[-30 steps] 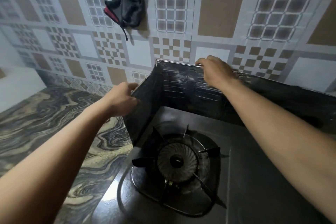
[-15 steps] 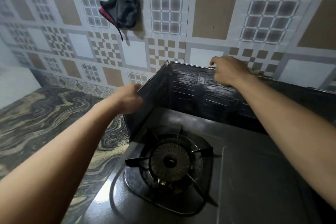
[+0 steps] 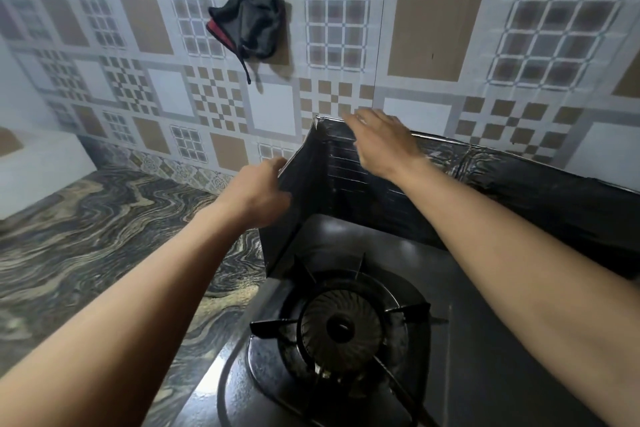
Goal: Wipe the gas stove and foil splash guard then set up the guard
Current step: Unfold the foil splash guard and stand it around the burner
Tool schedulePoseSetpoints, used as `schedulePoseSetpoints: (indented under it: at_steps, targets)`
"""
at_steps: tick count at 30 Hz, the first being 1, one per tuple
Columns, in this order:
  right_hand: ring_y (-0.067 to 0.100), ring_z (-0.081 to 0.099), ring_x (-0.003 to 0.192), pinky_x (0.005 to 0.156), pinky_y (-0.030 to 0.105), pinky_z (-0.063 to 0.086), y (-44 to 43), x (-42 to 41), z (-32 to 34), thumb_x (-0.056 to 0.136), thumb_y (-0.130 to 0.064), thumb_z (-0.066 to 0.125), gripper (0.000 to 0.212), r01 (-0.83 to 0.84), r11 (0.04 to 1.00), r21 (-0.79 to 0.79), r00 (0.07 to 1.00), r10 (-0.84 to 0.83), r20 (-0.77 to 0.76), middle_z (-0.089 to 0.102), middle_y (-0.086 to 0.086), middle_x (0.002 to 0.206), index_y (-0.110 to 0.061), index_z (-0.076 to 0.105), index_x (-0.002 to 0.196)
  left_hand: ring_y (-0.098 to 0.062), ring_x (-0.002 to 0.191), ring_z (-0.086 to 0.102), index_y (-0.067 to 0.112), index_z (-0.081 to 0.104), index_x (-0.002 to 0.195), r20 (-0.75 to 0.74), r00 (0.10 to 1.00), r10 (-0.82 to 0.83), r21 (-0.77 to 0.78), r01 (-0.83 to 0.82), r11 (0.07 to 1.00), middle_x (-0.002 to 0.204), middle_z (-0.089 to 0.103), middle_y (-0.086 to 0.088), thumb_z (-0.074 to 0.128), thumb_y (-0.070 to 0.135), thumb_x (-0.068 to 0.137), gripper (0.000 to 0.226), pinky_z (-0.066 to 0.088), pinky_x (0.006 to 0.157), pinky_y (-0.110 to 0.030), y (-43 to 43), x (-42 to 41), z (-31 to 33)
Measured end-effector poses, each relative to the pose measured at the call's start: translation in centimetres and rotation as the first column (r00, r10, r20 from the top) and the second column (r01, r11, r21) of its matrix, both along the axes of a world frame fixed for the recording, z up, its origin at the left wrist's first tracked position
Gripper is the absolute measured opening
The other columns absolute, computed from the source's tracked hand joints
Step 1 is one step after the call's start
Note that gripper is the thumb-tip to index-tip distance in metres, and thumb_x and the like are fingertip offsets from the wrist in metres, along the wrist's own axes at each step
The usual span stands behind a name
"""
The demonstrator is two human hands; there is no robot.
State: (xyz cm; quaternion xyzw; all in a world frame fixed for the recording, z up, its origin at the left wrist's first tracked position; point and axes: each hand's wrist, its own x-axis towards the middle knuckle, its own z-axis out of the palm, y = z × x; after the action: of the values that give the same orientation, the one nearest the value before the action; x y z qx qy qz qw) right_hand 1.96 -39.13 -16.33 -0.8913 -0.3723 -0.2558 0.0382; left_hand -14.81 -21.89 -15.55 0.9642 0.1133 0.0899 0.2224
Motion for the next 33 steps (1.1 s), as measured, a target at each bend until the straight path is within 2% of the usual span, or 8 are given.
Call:
schedulePoseSetpoints:
  at_steps: [7, 11, 13, 15, 18, 24, 29, 33]
  targets:
    - [0.03, 0.029, 0.145, 0.119, 0.038, 0.02, 0.0, 1.6, -2.3, 0.092, -0.001, 0.056, 0.069, -0.031, 0.992, -0.123, 0.996, 0.02, -0.092, 0.031, 0.015, 0.157, -0.012, 0.027, 0.153, -0.04, 0.092, 0.064, 0.015, 0.06, 0.111, 0.066, 0.997, 0.041, 0.105, -0.048, 0.993, 0.098, 0.069, -0.018, 0.052, 0.005, 0.076, 0.036, 0.056, 0.077, -0.046, 0.1, 0.4, -0.3]
    - [0.031, 0.033, 0.143, 0.119, 0.042, 0.026, 0.3, 1.4, -1.8, 0.092, -0.026, 0.065, 0.073, -0.164, 0.986, -0.016, 0.985, 0.162, -0.064, 0.035, 0.013, 0.155, -0.017, 0.027, 0.153, -0.039, 0.091, 0.063, 0.014, 0.061, 0.11, 0.059, 0.998, 0.032, 0.122, -0.039, 0.992, 0.097, 0.069, -0.017, 0.054, 0.005, 0.077, 0.035, 0.055, 0.076, -0.044, 0.5, 1.0, -0.6]
    - [0.025, 0.025, 0.146, 0.119, 0.04, 0.018, 2.2, 0.5, -0.1, 0.089, -0.037, 0.069, 0.077, -0.281, 0.957, 0.075, 0.945, 0.289, -0.151, 0.028, 0.007, 0.16, -0.029, 0.027, 0.153, -0.034, 0.084, 0.061, 0.016, 0.061, 0.105, 0.03, 0.999, 0.016, 0.075, -0.018, 0.997, 0.095, 0.069, -0.013, 0.054, 0.007, 0.079, 0.028, 0.05, 0.07, -0.036, 0.7, 1.3, -0.5]
    - [0.021, 0.024, 0.146, 0.118, 0.038, 0.017, 4.0, 0.3, 1.7, 0.088, -0.04, 0.069, 0.065, -0.32, 0.942, 0.102, 0.889, 0.336, -0.311, 0.031, 0.002, 0.159, -0.037, 0.04, 0.147, -0.03, 0.076, 0.055, 0.019, 0.058, 0.096, 0.006, 1.0, 0.007, 0.06, -0.008, 0.998, 0.089, 0.066, -0.01, 0.053, 0.009, 0.082, 0.018, 0.042, 0.066, -0.032, 0.8, 1.4, -0.3]
    - [0.021, 0.057, 0.117, 0.102, 0.042, 0.044, 5.2, 1.0, 2.8, 0.09, -0.04, 0.067, 0.03, -0.351, 0.935, 0.054, 0.855, 0.343, -0.389, 0.065, -0.003, 0.125, -0.03, 0.07, 0.118, -0.03, 0.075, 0.053, 0.018, 0.056, 0.089, -0.002, 1.0, -0.011, 0.061, 0.012, 0.998, 0.082, 0.061, -0.008, 0.053, 0.013, 0.088, 0.006, 0.04, 0.065, -0.033, 0.9, 1.2, -0.2]
    - [0.022, 0.061, 0.095, 0.077, 0.036, 0.049, 6.1, 1.4, 0.9, 0.09, -0.048, 0.063, 0.031, -0.345, 0.936, 0.072, 0.913, 0.353, -0.207, 0.067, 0.0, 0.101, -0.02, 0.071, 0.103, -0.037, 0.081, 0.06, 0.011, 0.056, 0.099, 0.033, 0.999, 0.036, 0.125, -0.04, 0.991, 0.093, 0.066, -0.017, 0.057, 0.023, 0.091, 0.014, 0.046, 0.065, -0.038, 1.4, 1.3, -1.2]
    - [0.02, 0.054, 0.095, 0.08, 0.036, 0.043, 5.7, 2.0, 0.8, 0.079, -0.056, 0.071, 0.043, -0.379, 0.925, -0.018, 0.907, 0.368, -0.208, 0.06, -0.005, 0.102, -0.024, 0.061, 0.106, -0.039, 0.084, 0.064, 0.015, 0.057, 0.103, 0.085, 0.995, 0.047, 0.154, -0.06, 0.986, 0.092, 0.068, -0.015, 0.062, 0.02, 0.088, 0.017, 0.055, 0.071, -0.045, 1.6, 0.8, -1.2]
    - [0.025, 0.055, 0.099, 0.081, 0.036, 0.042, 5.6, 2.2, 0.4, 0.083, -0.046, 0.074, 0.042, -0.334, 0.941, -0.055, 0.939, 0.327, -0.106, 0.059, 0.001, 0.106, -0.019, 0.057, 0.11, -0.039, 0.089, 0.063, 0.013, 0.053, 0.104, 0.031, 0.999, 0.035, 0.112, -0.038, 0.993, 0.095, 0.066, -0.016, 0.065, 0.016, 0.083, 0.025, 0.054, 0.073, -0.043, 1.3, 0.4, -0.8]
